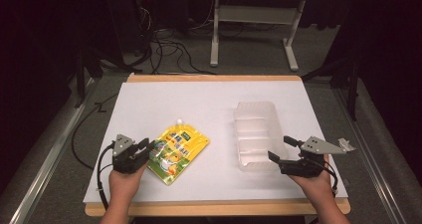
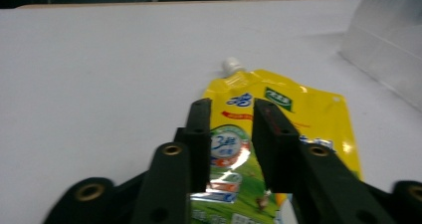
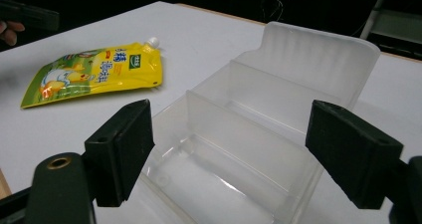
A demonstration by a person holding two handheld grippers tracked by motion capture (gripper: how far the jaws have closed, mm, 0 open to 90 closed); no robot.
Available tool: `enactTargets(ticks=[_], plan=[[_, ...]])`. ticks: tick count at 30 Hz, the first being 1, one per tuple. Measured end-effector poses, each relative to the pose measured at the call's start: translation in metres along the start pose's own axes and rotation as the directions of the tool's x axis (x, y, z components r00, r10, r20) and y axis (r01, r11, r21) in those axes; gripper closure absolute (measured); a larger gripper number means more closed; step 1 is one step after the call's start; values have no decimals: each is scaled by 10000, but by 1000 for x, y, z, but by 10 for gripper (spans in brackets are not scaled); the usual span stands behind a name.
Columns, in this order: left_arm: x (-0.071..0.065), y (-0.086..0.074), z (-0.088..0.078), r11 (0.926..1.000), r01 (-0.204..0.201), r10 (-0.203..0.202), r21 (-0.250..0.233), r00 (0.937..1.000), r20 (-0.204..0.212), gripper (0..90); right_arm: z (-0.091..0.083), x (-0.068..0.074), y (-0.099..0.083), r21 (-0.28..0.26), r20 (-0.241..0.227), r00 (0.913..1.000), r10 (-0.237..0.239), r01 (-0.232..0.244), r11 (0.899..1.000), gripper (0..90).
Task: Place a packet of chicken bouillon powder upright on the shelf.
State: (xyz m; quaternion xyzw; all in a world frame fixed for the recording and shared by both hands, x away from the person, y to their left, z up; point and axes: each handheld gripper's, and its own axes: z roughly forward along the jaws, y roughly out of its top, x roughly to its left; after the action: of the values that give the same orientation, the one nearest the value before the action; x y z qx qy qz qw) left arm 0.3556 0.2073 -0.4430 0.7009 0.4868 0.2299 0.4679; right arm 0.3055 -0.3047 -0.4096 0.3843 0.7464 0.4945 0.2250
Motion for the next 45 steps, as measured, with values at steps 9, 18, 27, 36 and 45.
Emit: enactTargets(ticks=[9,18,27,36,45], plan=[[42,-14,22,9762,1750,-1635,1283,9819,-959,900,5,3,-2,310,-102,9999,-75,78,9995,206],[54,-22,31,9193,3159,-3215,2347,9468,-152,900,9,6,-4,517,-227,9991,-361,372,9980,213],[59,-25,29,9024,3525,-3685,2479,9294,200,900,11,7,-4,667,-227,9991,-367,382,9970,220],[48,-29,24,9015,3153,-3504,2964,9338,724,900,10,7,-5,702,-213,9992,-343,357,9969,227],[22,-20,15,9479,2028,-2311,2457,9685,923,900,10,8,-5,718,-202,9992,-332,346,9968,231]])
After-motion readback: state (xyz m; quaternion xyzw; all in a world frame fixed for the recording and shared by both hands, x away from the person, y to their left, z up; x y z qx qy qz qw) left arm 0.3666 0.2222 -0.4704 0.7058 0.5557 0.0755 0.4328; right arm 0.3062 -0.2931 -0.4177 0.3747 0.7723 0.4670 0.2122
